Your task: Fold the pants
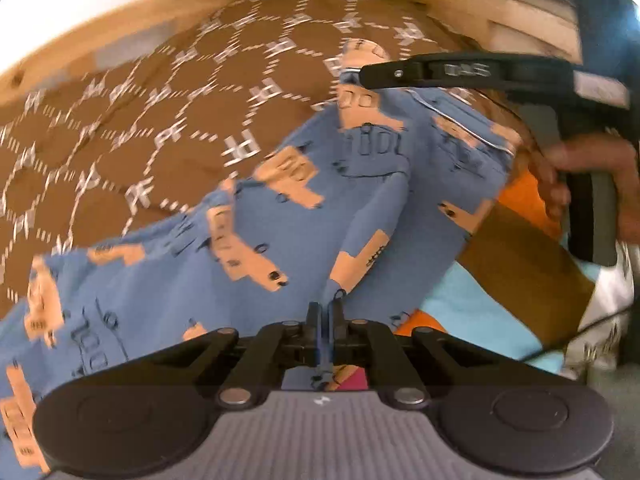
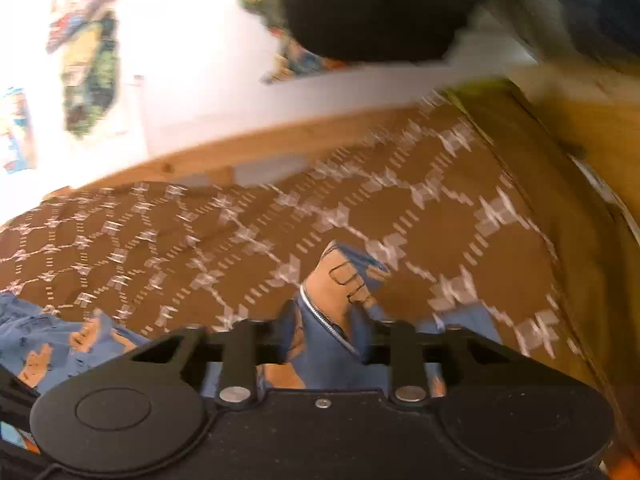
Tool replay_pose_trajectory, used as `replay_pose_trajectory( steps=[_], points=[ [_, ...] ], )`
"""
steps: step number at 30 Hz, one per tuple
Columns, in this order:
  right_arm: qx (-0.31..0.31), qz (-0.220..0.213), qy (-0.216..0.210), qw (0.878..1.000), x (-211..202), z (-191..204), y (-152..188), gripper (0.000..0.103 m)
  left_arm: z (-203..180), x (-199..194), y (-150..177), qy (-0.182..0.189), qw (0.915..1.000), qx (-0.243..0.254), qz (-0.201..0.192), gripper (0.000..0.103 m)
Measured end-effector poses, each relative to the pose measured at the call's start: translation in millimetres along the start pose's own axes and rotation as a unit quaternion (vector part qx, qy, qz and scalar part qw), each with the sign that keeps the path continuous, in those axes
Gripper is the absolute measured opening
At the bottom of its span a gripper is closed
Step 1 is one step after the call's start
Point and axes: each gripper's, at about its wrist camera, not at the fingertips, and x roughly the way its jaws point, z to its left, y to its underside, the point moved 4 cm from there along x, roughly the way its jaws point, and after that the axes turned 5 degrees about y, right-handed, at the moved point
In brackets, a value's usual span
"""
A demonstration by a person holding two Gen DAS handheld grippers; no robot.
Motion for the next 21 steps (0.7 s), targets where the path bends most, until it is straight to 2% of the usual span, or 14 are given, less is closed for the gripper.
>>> replay_pose_trajectory(
  steps=[3, 6, 8, 11, 13, 15, 19, 21],
  points=[
    [0.021, 0.022, 0.015, 0.999, -2.3, -1.6, 2.5, 0.064, 17.0, 1.1, 0.4, 0.000, 0.9986, -0.052, 0.008, 0.004],
    [0.102, 0.063, 0.042, 0.992, -9.6, -18.7, 7.0, 0.065, 30.1, 0.8, -0.6, 0.003, 0.9960, -0.089, 0.010, 0.004],
    [0.151, 0.100, 0.030, 0.983, -14.5, -27.7, 14.7, 0.065, 36.4, -0.1, -0.4, 0.003, 0.9951, -0.098, 0.009, 0.004],
    [0.173, 0.152, 0.008, 0.973, -15.2, -31.5, 29.4, 0.065, 42.6, -1.5, -0.5, 0.002, 0.9940, -0.109, 0.010, 0.004],
    [0.176, 0.158, -0.001, 0.972, -11.5, -31.5, 33.0, 0.065, 44.8, -1.7, -0.4, 0.002, 0.9935, -0.113, 0.010, 0.004],
    [0.173, 0.158, -0.003, 0.972, -4.1, -30.3, 34.9, 0.059, 45.9, -1.2, -0.7, 0.001, 0.9933, -0.115, 0.011, 0.004],
    [0.198, 0.144, -0.016, 0.969, 13.0, -32.2, 33.9, 0.056, 47.6, -0.5, -2.7, -0.001, 0.9930, -0.117, 0.011, 0.004],
    [0.221, 0.130, -0.020, 0.966, 18.1, -35.5, 33.3, 0.049, 48.2, -0.9, -3.5, -0.002, 0.9931, -0.117, 0.010, 0.004]
  ],
)
